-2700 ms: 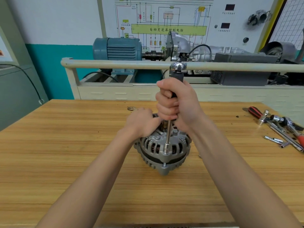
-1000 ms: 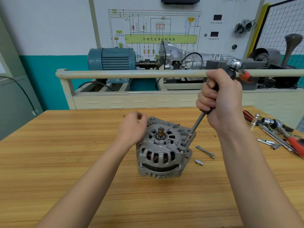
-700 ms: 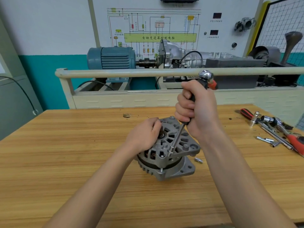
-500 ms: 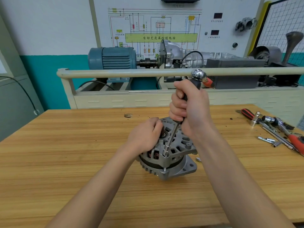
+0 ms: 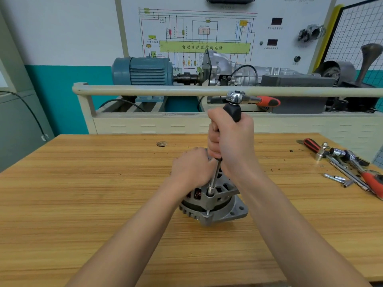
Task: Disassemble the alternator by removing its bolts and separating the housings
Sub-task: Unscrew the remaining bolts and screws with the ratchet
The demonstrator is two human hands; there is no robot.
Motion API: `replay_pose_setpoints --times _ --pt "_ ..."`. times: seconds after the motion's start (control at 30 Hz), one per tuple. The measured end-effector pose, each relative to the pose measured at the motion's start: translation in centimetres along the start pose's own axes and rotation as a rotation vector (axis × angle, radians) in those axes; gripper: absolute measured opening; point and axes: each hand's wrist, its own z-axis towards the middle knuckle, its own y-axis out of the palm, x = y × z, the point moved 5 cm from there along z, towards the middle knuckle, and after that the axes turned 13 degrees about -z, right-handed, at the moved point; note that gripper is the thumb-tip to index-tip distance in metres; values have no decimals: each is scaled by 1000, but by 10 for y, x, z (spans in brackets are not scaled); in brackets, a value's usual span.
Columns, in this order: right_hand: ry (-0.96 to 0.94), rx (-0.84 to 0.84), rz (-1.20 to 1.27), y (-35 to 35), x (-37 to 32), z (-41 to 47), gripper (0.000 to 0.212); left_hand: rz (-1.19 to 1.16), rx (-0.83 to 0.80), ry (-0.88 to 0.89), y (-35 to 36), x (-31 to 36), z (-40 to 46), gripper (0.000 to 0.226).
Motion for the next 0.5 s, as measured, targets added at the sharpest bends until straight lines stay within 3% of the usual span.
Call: replay_pose_setpoints --times 0.27,0.5 --pt "41 -371 49 17 8 14 41 124 58 33 1 -6 4 34" --pt "71 -553 171 24 9 17 38 -27 43 69 4 -12 11 19"
